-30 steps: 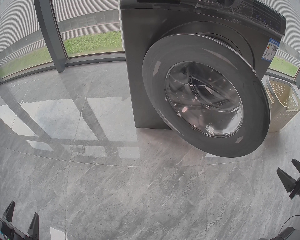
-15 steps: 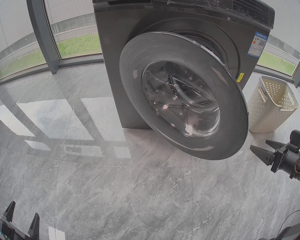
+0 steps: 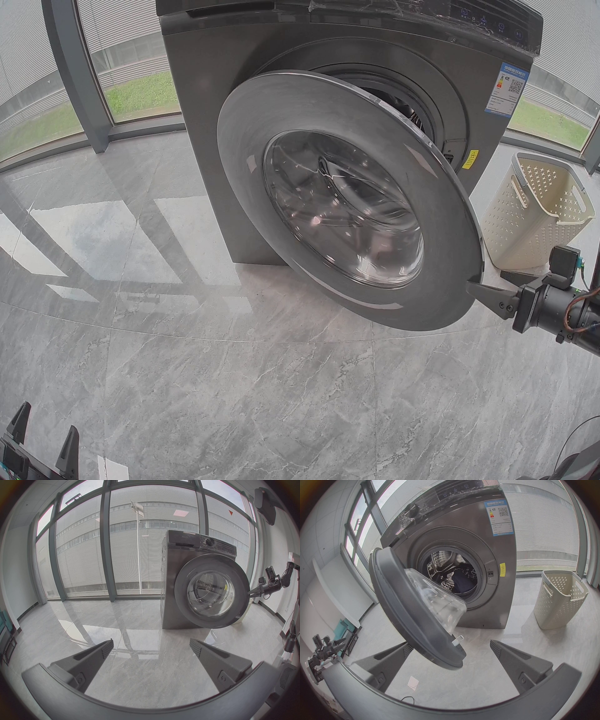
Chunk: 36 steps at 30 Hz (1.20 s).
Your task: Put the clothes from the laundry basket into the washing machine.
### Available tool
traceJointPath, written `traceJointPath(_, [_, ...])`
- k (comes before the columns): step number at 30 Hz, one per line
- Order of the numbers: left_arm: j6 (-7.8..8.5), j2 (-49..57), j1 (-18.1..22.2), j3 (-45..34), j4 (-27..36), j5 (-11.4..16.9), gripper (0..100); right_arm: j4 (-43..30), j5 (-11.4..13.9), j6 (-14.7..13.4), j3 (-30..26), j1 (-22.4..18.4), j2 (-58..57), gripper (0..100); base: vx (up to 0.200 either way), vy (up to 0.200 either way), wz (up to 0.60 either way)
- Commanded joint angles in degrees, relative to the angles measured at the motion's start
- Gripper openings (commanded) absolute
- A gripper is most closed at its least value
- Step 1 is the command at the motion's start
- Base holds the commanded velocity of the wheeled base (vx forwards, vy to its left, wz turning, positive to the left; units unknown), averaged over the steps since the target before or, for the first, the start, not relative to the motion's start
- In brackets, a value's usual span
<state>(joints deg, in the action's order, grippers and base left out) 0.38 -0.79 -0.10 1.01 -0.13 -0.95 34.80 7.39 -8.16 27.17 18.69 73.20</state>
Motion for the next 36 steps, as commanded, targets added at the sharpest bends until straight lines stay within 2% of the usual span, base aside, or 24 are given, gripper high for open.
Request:
traceJointPath(1, [-0.03,0.62,0.01,-1.01,-0.04,-0.02,100,0.53,-0.71,-0.02,1.30,-0.41,3.08,100,0.000,0.000,0.00])
traceJointPath(2, [-0.03,0.62,0.01,-1.01,-0.04,-0.02,100,1.06,-4.66,-0.02,2.53,-1.46,3.79,100,0.000,0.000,0.00])
traceJointPath(4, [-0.03,0.62,0.01,-1.01,-0.04,-0.02,100,1.06,-6.42,0.07,3.41,-4.27,4.05,100,0.000,0.000,0.00])
traceJointPath(8, [-0.03,0.62,0.01,-1.01,-0.04,-0.02,100,0.97,-3.78,0.42,2.62,-10.34,3.96,100,0.000,0.000,0.00])
traceJointPath(12, [-0.03,0.62,0.01,-1.01,-0.04,-0.02,100,0.88,-3.34,0.68,-0.72,-10.43,3.44,100,0.000,0.000,0.00])
traceJointPath(14, [-0.03,0.62,0.01,-1.01,-0.04,-0.02,100,0.88,-3.26,0.77,-1.68,-9.64,3.26,100,0.000,0.000,0.00])
traceJointPath(19, [-0.11,0.62,0.01,-1.01,-0.04,-0.02,100,1.06,-3.52,0.42,-5.82,-0.32,0.80,100,0.000,-0.120,0.00])
traceJointPath(22, [-0.11,0.62,0.01,-1.01,-0.04,-0.02,100,1.06,-3.70,-0.28,-7.13,3.81,0.10,100,0.000,-0.200,0.00])
traceJointPath(27, [-0.03,0.62,0.01,-1.01,0.05,-0.02,100,3.25,-3.70,-4.24,-6.61,9.79,0.36,100,0.000,-0.200,0.00])
traceJointPath(29, [0.06,0.62,0.01,-1.01,-0.04,-0.02,100,5.89,-3.78,-5.56,-6.08,11.19,0.71,100,0.000,-0.100,0.00])
traceJointPath(32, [0.06,0.62,0.01,-1.01,-0.04,-0.02,100,9.40,-3.96,-5.91,-4.76,12.78,1.68,100,0.000,0.000,0.00])
traceJointPath(36, [0.06,0.62,0.01,-1.01,-0.04,-0.02,100,10.20,-3.96,-6.08,-2.04,13.39,3.70,100,0.100,0.000,0.00])
